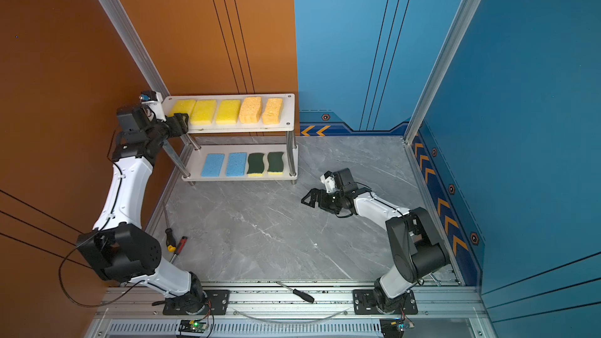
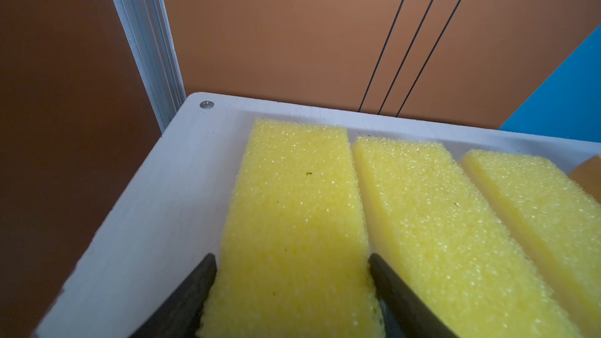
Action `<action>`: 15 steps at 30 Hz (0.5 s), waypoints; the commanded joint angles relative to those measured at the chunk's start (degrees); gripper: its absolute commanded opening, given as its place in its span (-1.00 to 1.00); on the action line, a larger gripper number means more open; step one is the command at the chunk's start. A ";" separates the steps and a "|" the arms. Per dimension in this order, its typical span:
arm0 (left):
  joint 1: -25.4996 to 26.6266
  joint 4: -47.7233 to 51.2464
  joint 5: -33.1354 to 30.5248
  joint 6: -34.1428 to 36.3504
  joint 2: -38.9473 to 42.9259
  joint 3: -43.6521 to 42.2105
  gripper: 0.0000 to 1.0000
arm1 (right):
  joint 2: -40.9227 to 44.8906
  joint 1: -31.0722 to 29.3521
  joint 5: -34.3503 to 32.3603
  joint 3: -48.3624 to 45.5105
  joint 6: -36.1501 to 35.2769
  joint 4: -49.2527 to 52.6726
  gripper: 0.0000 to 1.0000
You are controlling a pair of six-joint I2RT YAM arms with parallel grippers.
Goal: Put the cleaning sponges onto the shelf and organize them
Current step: 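Lower the yellow sponge beside the other yellow sponges and open the left gripper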
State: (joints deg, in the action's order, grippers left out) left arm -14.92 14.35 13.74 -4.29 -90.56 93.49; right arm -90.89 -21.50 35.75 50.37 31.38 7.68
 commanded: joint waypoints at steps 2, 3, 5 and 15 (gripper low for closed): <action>0.42 -0.79 -0.33 -0.49 -0.61 -0.86 0.45 | 1.62 0.49 -1.26 -0.79 0.26 -0.82 1.00; 0.42 -0.86 -0.37 -0.47 -0.58 -0.94 0.45 | 1.67 0.49 -1.22 -0.80 0.25 -0.78 1.00; 0.42 -0.99 -0.36 -0.54 -0.73 -1.11 0.45 | 1.70 0.58 -1.12 -0.82 0.24 -0.81 1.00; 0.77 -1.63 -0.10 -0.95 -0.31 -1.74 0.53 | 1.90 0.93 -0.95 -0.61 0.09 -0.51 1.00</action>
State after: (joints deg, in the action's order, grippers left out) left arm -14.70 12.93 13.72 -4.36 -90.56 92.90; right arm -90.85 -20.93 35.75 50.24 31.38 7.66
